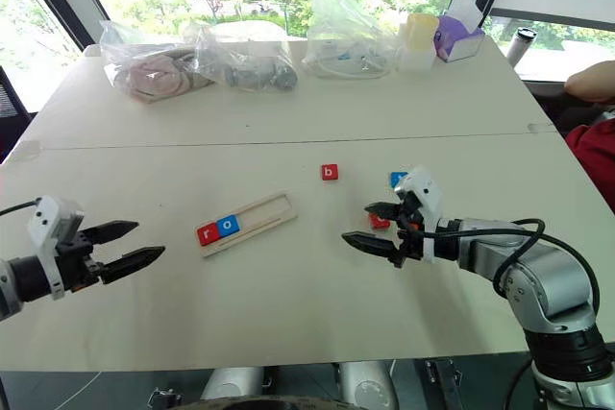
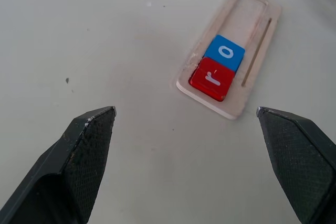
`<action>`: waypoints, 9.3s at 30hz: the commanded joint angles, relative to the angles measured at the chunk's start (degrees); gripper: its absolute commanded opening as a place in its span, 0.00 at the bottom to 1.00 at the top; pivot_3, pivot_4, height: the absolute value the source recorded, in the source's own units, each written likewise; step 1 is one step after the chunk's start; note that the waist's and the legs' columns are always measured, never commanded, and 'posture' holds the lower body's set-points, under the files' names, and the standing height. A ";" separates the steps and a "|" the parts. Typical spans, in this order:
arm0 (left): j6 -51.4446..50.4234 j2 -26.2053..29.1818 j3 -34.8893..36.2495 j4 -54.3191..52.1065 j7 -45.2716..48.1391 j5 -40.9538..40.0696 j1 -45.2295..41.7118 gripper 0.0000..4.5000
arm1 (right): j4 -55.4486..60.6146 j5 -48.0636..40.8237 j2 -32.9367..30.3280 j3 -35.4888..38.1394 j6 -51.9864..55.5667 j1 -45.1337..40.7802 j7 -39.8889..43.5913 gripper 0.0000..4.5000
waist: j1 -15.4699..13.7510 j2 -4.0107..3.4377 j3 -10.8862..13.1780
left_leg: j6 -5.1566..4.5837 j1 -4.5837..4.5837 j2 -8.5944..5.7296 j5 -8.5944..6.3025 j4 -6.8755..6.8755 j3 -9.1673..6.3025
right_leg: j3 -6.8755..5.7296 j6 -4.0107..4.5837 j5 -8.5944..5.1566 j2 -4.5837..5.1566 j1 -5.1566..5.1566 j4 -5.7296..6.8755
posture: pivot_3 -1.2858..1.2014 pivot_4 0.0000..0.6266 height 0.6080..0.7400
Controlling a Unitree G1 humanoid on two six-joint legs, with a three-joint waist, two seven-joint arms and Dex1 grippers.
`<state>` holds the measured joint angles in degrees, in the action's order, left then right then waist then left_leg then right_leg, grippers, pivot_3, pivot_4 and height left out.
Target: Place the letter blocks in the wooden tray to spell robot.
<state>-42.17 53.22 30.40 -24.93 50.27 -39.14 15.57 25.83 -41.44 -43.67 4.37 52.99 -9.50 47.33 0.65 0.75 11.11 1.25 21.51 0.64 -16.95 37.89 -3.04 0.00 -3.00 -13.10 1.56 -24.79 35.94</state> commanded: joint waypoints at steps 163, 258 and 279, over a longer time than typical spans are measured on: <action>8.68 -5.90 -31.82 13.00 18.53 10.09 -37.39 1.00 | 18.73 17.11 8.89 14.84 23.98 -7.36 -13.40 0.98 | 1.53 -0.21 -0.22 | -0.11 -0.06 0.24 -0.02 -0.03 0.14 | 0.18 0.31 0.11 -0.78 -0.10 0.23 | 0.52 0.24 1.00; 0.28 2.49 -17.40 -5.51 6.15 3.01 -11.08 1.00 | -26.11 42.60 21.69 -36.00 -27.07 -30.10 13.34 0.80 | 1.75 0.06 -0.04 | -0.43 -0.17 0.28 -0.21 0.19 1.27 | 1.32 0.21 0.38 -0.85 -0.48 0.54 | 0.52 0.24 1.00; -0.73 0.87 -16.61 -3.52 5.22 -0.10 -14.78 1.00 | -10.90 39.04 16.69 -22.83 -20.36 -20.93 4.83 0.99 | 1.80 0.11 -0.07 | -0.43 -0.17 0.28 -0.21 0.19 1.25 | 1.32 0.17 0.38 -0.88 -0.49 0.62 | 0.52 0.24 1.00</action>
<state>-43.42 54.26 13.29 -28.79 55.43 -39.10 1.28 12.88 -3.21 -28.02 -17.76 32.92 -30.27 54.41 2.45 0.86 11.04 0.82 21.30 0.92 -17.16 38.08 -1.77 1.33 -2.83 -12.71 0.67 -25.29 36.65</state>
